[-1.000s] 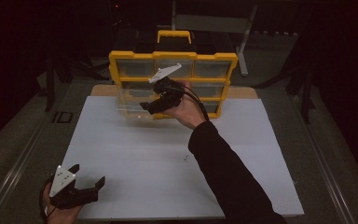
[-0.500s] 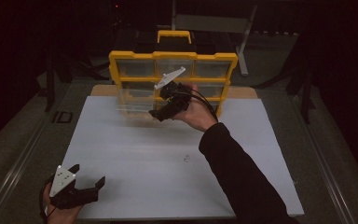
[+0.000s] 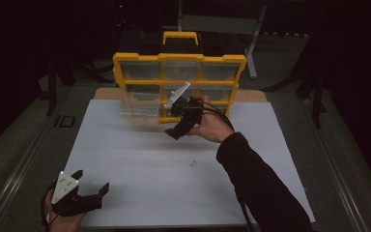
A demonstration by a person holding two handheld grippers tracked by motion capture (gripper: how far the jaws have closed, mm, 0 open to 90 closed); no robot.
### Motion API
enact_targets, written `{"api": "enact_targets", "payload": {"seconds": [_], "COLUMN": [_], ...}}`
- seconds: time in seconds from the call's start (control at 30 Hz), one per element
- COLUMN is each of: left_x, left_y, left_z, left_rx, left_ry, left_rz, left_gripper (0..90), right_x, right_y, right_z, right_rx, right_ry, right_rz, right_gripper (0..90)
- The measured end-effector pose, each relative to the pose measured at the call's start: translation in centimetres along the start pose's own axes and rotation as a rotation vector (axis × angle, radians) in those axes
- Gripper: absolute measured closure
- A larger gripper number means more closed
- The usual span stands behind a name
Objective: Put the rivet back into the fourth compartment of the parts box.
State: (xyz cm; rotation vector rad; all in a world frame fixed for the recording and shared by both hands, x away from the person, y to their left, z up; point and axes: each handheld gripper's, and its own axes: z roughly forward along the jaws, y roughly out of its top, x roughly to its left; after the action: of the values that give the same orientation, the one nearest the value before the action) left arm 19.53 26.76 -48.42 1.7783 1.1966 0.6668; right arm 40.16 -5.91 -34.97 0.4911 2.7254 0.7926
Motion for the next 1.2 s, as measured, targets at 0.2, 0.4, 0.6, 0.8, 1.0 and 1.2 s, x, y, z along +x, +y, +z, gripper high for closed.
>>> {"api": "enact_targets", "payload": {"seconds": [0.2, 0.4, 0.6, 0.8, 1.0, 1.2], "left_x": [0.0, 0.0, 0.0, 0.0, 0.0, 0.0], "left_y": [0.0, 0.0, 0.0, 0.0, 0.0, 0.0], "left_z": [0.0, 0.0, 0.0, -0.1, -0.1, -0.1], "left_rx": [0.0, 0.002, -0.008, -0.007, -0.009, -0.009], "left_ry": [0.001, 0.001, 0.004, 0.006, 0.007, 0.007], "left_rz": [0.001, 0.001, -0.001, 0.001, 0.001, 0.002], "left_gripper": [0.8, 0.8, 0.8, 0.8, 0.8, 0.8], "right_x": [0.0, -0.1, -0.4, -0.7, -0.7, -0.6], "right_y": [-1.3, -2.8, -4.3, -5.6, -6.7, -7.6], "right_z": [0.6, 1.2, 1.5, 2.1, 3.0, 3.8], "right_rx": [0.077, 0.145, 0.162, 0.181, 0.203, 0.221], "right_ry": [0.016, 0.024, 0.029, 0.033, 0.041, 0.045], "right_rz": [-0.021, -0.012, 0.005, 0.019, 0.035, 0.05], "right_gripper": [11.2, 11.3, 12.3, 13.6, 13.8, 14.0]}}
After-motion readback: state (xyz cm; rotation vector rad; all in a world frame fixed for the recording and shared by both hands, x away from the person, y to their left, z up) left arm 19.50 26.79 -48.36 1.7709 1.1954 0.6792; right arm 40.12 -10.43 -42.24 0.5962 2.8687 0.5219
